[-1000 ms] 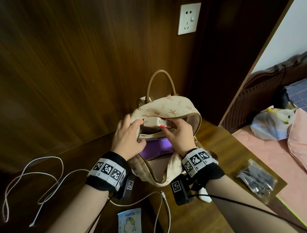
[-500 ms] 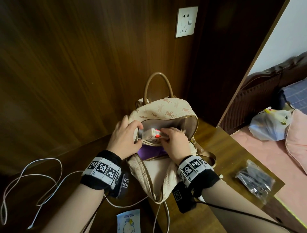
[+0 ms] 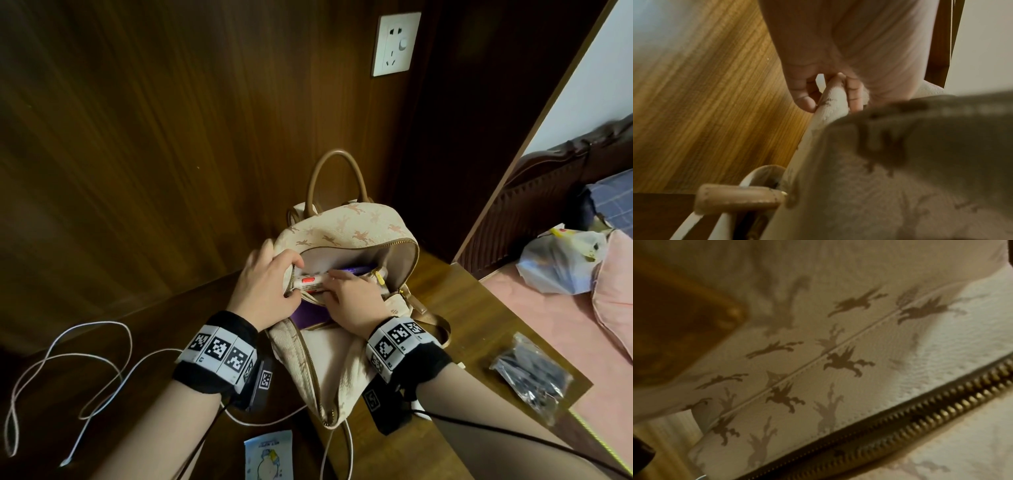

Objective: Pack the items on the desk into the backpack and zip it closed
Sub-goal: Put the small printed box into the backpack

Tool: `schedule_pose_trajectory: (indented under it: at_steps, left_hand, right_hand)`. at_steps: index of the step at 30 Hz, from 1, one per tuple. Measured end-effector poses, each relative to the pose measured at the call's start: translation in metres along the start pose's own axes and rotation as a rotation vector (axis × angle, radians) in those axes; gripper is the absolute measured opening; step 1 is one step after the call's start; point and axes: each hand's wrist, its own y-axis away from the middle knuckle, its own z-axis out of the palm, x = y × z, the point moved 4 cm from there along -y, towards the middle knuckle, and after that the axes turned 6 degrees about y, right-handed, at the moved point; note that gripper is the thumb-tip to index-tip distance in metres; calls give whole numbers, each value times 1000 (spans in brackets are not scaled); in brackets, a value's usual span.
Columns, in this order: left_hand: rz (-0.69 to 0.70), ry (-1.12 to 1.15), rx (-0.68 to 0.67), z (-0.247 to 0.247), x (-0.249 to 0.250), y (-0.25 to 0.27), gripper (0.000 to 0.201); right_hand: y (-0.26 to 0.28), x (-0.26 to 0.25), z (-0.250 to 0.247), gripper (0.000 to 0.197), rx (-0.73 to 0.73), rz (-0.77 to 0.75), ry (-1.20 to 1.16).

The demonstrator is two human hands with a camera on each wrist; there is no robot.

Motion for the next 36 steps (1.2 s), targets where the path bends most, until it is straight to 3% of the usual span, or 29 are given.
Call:
schedule_pose_trajectory:
  at_steps: [6, 16, 19, 23, 31, 36]
  left_hand:
    - [-4, 7, -6, 1, -2, -1, 39]
    - [1, -5, 9, 1, -1, 2, 39]
    - [0, 0, 20, 2, 0, 4, 37]
    - [0, 40, 23, 1, 1, 8, 33]
    - [37, 141, 25, 0, -2, 24, 41]
    - [63, 246, 45, 3, -7, 35, 39]
  right_hand:
    - [6, -1, 0, 35, 73, -46, -172]
    - [10, 1, -4, 70, 90, -34, -196]
    - [13, 3, -10, 63, 126, -38, -239]
    - [18, 8, -23, 37, 188, -39, -335]
    - [30, 12, -63, 23, 155, 6, -610]
    - [42, -2, -75, 21, 169, -42, -600]
